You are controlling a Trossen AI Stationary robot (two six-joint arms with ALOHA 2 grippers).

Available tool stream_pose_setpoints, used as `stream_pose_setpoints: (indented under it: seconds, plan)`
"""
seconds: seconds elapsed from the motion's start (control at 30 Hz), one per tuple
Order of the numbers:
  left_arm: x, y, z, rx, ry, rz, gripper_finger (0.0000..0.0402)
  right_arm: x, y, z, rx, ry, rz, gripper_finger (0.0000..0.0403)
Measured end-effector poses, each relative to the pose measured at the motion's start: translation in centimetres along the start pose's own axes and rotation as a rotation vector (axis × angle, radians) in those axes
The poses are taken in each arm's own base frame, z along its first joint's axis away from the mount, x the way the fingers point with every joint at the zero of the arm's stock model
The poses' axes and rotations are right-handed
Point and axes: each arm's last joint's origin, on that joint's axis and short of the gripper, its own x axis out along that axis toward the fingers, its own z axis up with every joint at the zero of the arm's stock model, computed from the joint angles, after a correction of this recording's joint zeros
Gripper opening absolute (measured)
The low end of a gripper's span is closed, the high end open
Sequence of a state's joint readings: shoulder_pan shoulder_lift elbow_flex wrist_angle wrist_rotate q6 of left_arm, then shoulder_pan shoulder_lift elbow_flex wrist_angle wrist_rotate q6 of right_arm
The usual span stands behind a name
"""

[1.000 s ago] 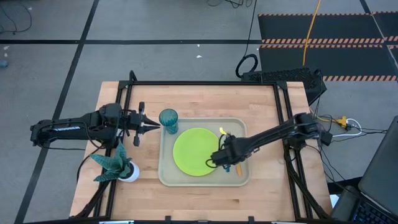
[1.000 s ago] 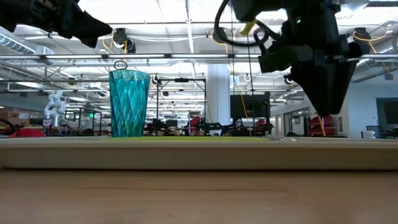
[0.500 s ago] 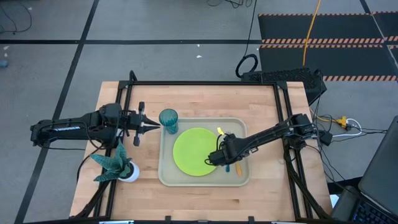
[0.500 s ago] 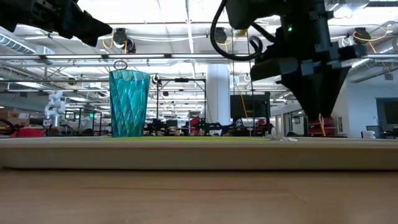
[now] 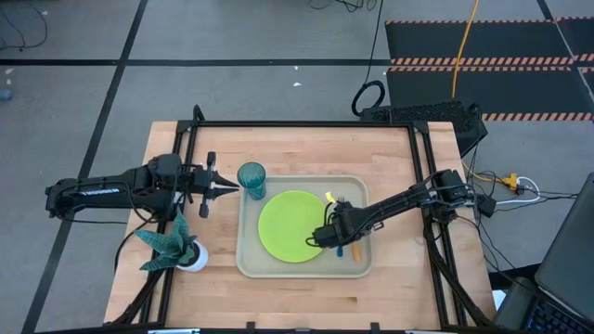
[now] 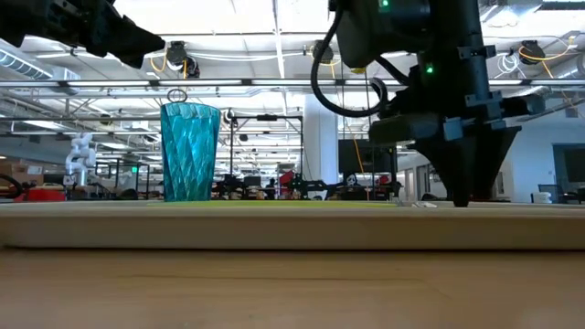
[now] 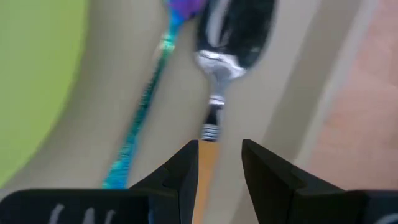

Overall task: Pick and place plate/cup/fork/spoon on tray
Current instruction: Put the yellow spoon on the gray serving tray

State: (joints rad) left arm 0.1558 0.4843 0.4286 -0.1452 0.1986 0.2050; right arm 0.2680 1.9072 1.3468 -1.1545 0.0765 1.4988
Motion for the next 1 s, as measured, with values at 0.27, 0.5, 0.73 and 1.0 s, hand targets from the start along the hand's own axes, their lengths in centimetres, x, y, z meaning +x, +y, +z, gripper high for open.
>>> stream_pose_setpoints:
  seconds: [0.27,0.5,0.73,1.0]
  plan:
    - [0.0,0.0,0.0,-0.001,0.0,0.0,0.0042,0.0,0.3,0.0,0.002,-0.007,0.026,0.0114]
    - [0.0,0.0,0.0,-0.004,0.001,-0.001,0.0042,0.8,0.0,0.0,-0.003,-0.027,0.019,0.0114]
    - [0.0,0.0,0.0,-0.003,0.001,-0.001,0.0042,2.1,-0.3,-0.2,-0.026,0.021,0.028,0.0114]
    - [0.0,0.0,0.0,-0.003,-0.001,-0.001,0.0042,2.3,0.0,-0.3,-0.044,0.021,0.068,0.0114]
